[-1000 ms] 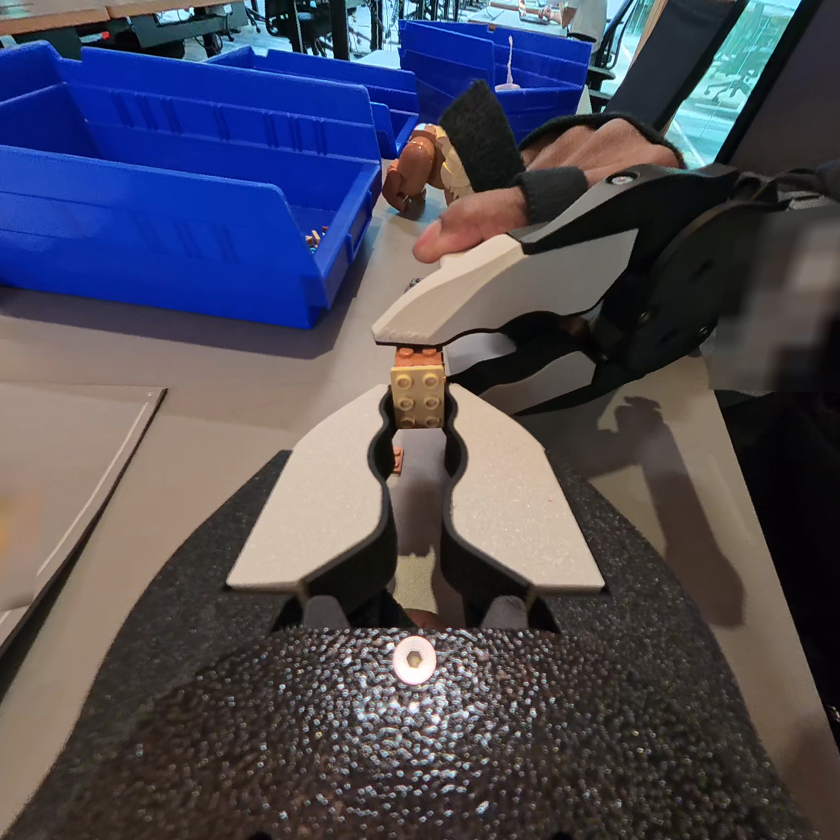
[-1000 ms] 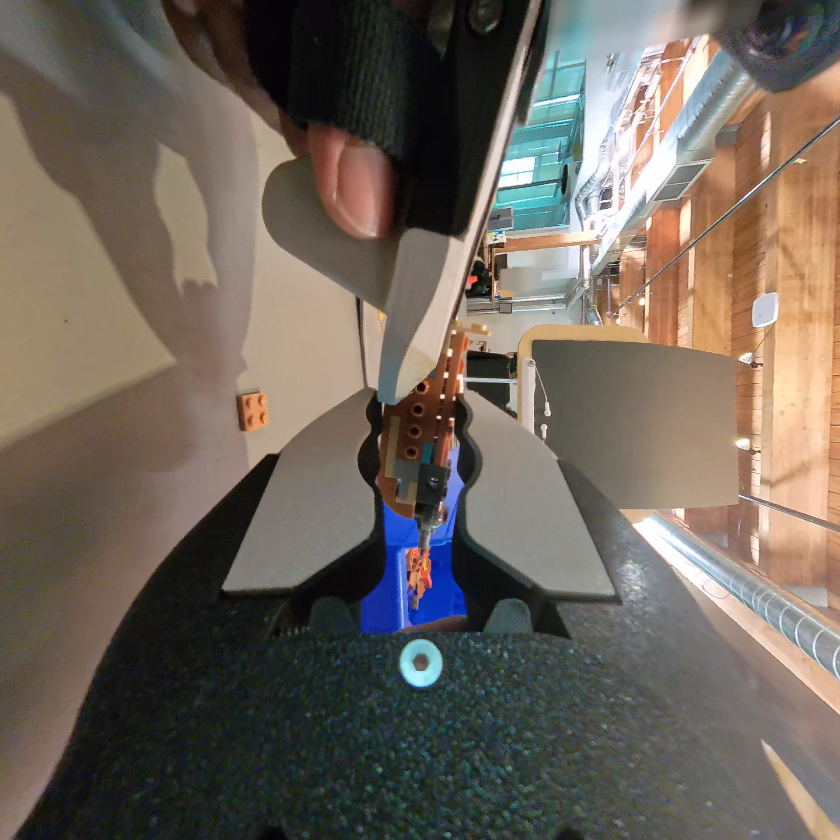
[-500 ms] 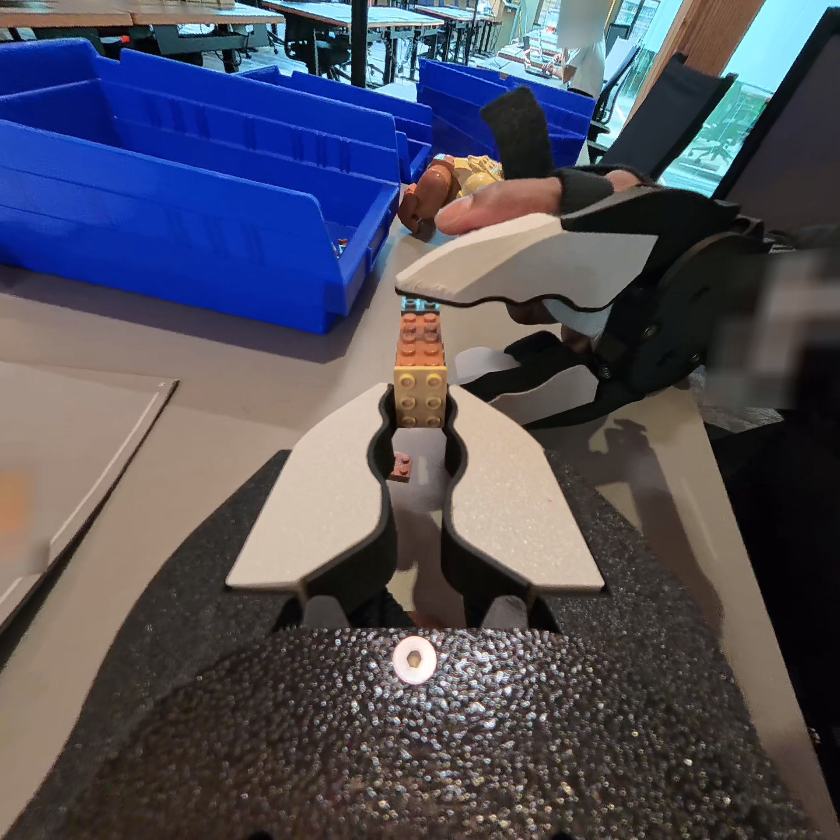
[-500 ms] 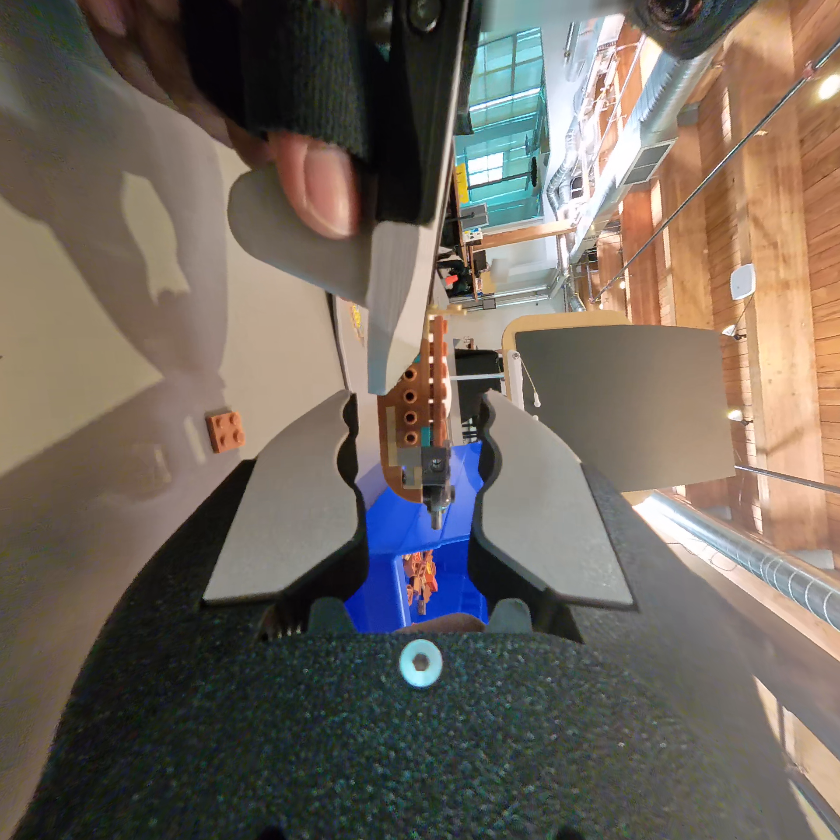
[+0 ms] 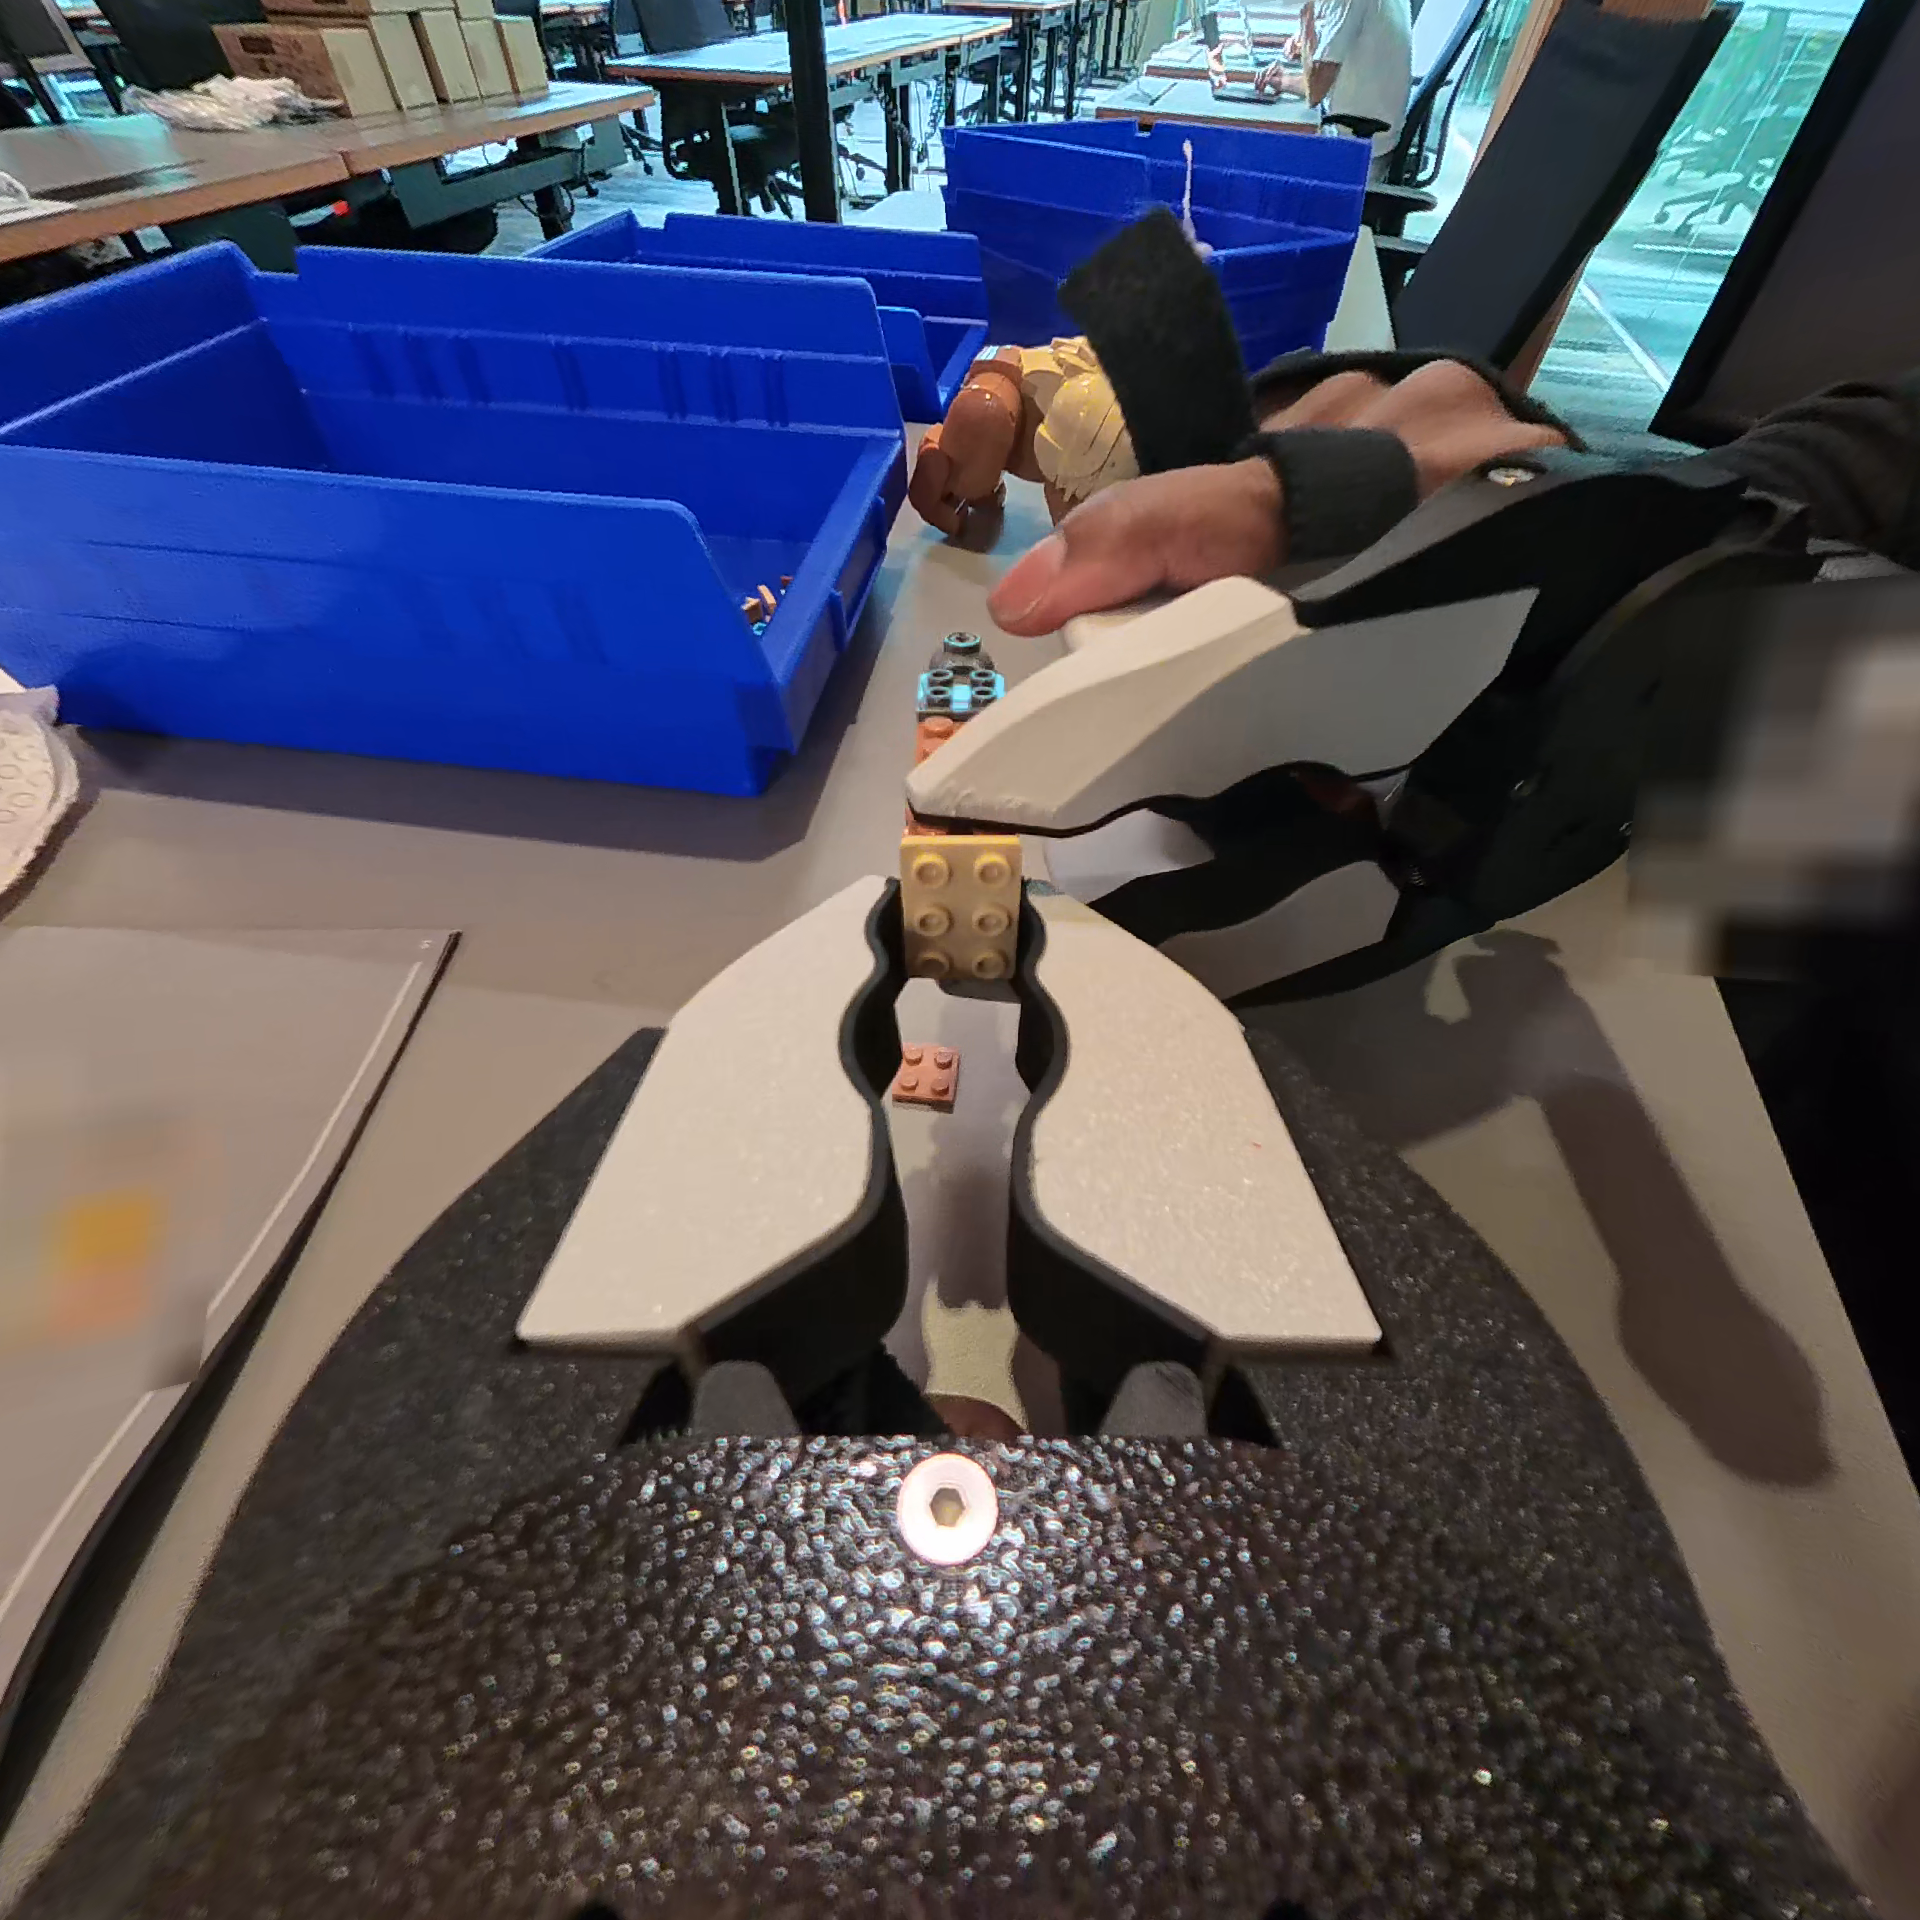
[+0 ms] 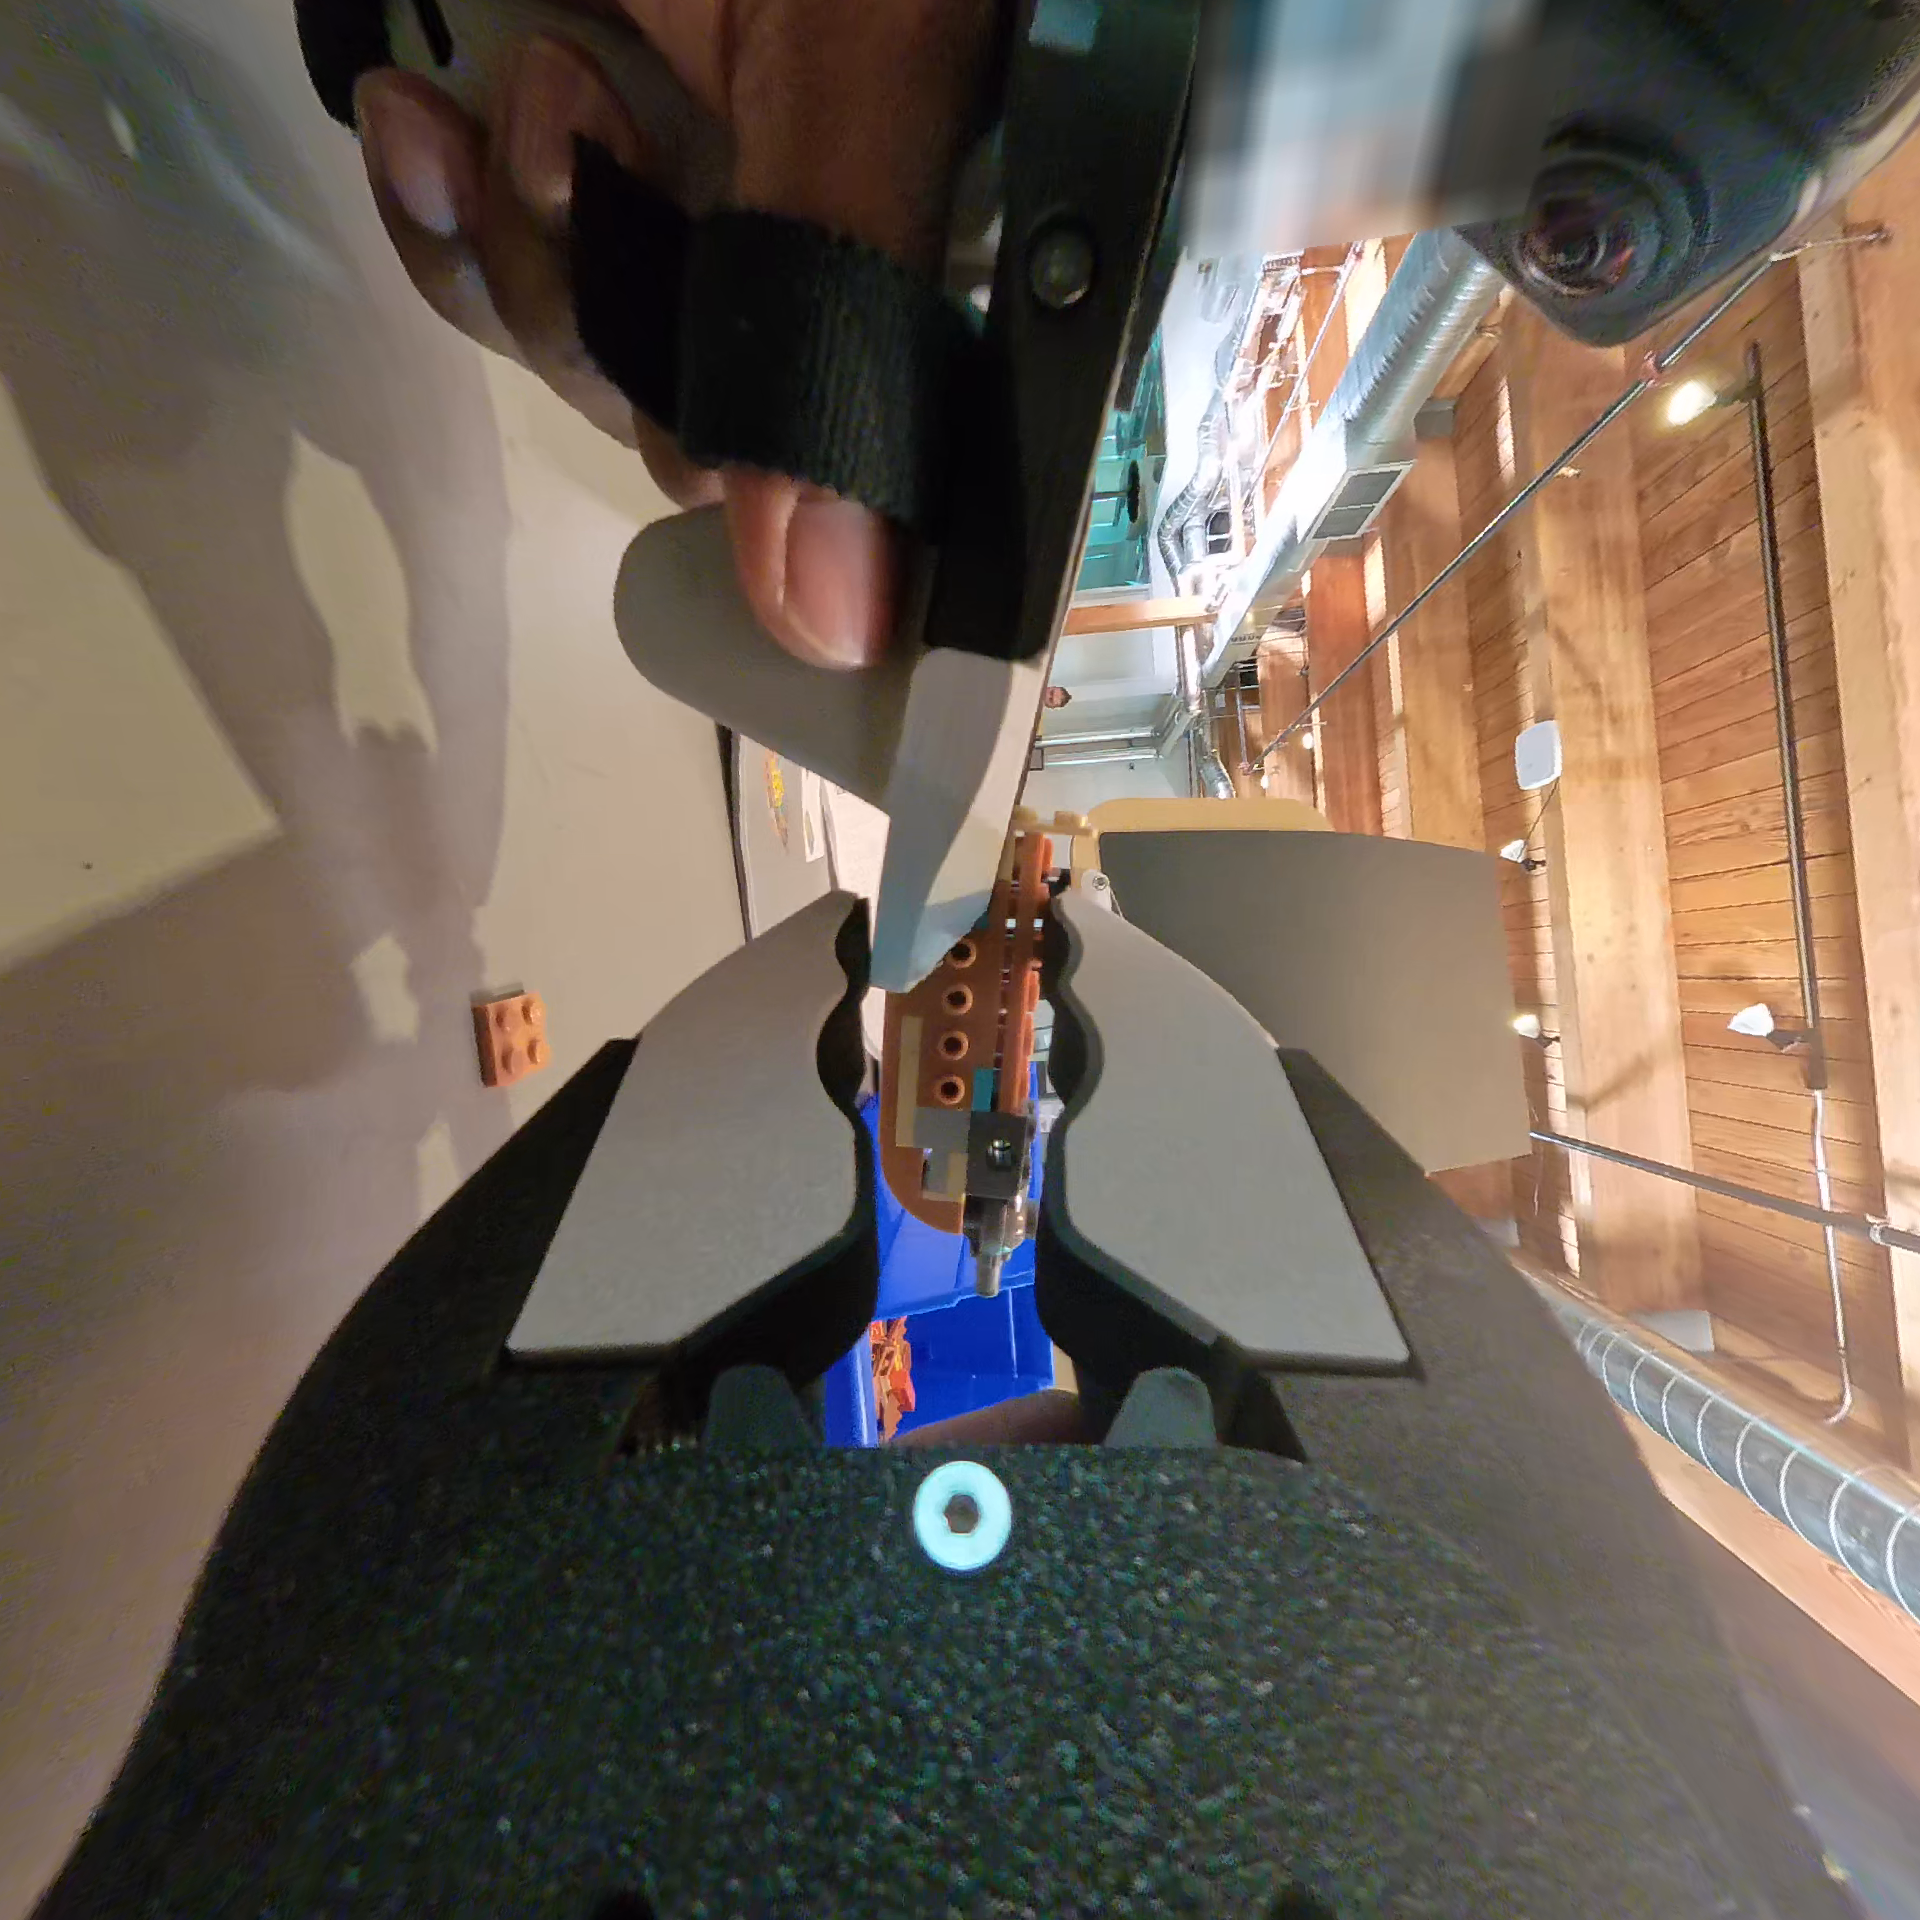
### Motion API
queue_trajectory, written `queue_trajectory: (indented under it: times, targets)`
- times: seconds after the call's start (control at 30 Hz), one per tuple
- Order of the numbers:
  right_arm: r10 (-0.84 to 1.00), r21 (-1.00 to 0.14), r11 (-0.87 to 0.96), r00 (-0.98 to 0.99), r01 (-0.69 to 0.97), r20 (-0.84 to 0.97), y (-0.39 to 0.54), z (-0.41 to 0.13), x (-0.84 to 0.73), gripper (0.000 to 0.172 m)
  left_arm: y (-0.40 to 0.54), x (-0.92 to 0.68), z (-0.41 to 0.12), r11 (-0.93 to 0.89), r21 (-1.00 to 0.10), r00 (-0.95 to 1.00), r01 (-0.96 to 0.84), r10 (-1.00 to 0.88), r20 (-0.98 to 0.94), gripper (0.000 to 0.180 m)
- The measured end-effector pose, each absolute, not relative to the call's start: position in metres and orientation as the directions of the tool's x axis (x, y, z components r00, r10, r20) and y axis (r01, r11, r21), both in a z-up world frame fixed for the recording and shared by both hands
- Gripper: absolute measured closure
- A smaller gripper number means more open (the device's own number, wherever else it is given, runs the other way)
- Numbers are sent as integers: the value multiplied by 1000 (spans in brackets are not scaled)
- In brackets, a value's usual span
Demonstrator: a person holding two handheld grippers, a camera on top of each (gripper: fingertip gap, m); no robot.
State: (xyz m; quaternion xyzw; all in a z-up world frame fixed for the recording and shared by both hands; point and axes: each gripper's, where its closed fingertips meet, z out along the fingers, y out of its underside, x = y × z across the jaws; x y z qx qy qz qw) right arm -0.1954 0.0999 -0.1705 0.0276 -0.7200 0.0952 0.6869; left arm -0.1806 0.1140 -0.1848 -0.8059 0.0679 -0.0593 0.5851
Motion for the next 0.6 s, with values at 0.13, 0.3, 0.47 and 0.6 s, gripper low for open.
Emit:
queue_trajectory:
  times: [0.13,0.3,0.47,0.6]
  targets:
    - [102,-110,978,-56,-178,993,100,-168,-193,142,114,-178,-182,-293,-955,982,-44,-191,14,163]
    - [99,-108,977,-59,-183,993,100,-166,-190,143,114,-175,-180,-283,-959,979,-32,-203,27,163]
    - [81,-92,978,-66,-185,995,100,-165,-188,145,113,-172,-179,-280,-960,975,-17,-216,46,163]
    - [79,-90,979,-69,-184,994,100,-165,-188,144,114,-172,-179,-268,-963,975,-6,-217,55,163]
